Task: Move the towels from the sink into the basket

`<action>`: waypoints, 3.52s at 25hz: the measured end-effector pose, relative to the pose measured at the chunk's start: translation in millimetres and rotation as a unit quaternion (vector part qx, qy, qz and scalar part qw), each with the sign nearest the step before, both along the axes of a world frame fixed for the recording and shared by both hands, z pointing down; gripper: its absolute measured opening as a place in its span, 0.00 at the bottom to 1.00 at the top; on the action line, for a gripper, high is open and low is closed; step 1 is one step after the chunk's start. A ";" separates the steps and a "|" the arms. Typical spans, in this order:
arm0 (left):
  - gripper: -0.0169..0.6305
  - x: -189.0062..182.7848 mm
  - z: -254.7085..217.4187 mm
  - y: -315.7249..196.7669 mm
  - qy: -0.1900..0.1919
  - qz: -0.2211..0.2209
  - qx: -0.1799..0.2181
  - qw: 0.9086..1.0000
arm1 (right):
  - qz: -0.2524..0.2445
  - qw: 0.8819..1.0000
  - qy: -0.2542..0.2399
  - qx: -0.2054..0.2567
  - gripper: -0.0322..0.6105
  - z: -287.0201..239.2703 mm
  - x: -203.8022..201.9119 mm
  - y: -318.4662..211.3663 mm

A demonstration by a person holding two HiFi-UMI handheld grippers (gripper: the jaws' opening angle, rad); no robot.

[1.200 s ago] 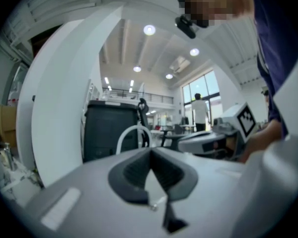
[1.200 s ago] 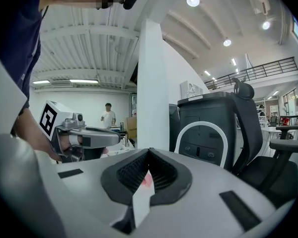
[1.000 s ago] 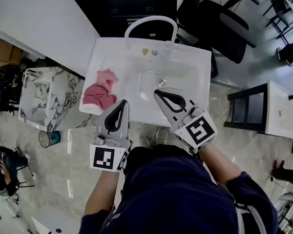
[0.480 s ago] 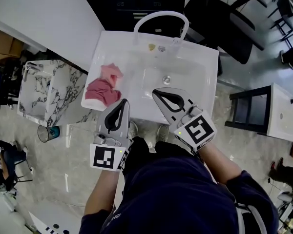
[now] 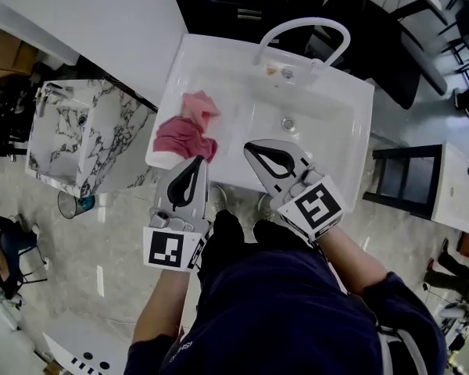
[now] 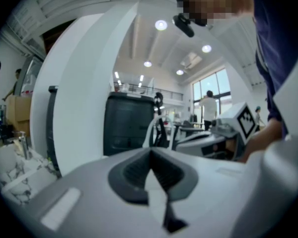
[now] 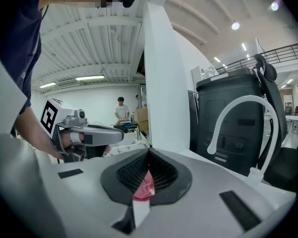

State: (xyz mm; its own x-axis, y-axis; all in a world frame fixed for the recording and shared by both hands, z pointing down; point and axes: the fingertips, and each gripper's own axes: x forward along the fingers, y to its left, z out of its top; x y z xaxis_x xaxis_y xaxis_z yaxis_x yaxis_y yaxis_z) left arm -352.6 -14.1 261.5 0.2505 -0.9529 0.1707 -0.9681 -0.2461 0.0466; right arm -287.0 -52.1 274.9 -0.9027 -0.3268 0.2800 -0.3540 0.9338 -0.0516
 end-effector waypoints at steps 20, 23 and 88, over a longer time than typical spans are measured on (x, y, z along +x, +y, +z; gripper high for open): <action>0.03 -118.8 60.6 -3.5 0.028 -0.014 -0.053 0.998 | -0.020 0.998 0.037 -0.055 0.06 74.6 -128.4 -2.8; 0.03 -127.1 70.1 -5.4 0.032 -0.012 -0.058 0.998 | -0.025 0.996 0.047 -0.066 0.07 90.7 -142.2 -1.2; 0.03 -176.2 136.4 -12.6 0.076 -0.027 -0.104 0.991 | -0.090 0.958 0.223 -0.156 0.16 267.0 -197.7 11.1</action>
State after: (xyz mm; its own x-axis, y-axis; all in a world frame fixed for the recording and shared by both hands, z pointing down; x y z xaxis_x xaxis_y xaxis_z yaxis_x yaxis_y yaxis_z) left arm -528.9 -26.7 397.9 0.2384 -0.9137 0.3291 -0.9575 -0.1646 0.2367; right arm -484.7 -41.0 542.0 -0.7046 -0.0141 0.7095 -0.2395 0.9458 -0.2191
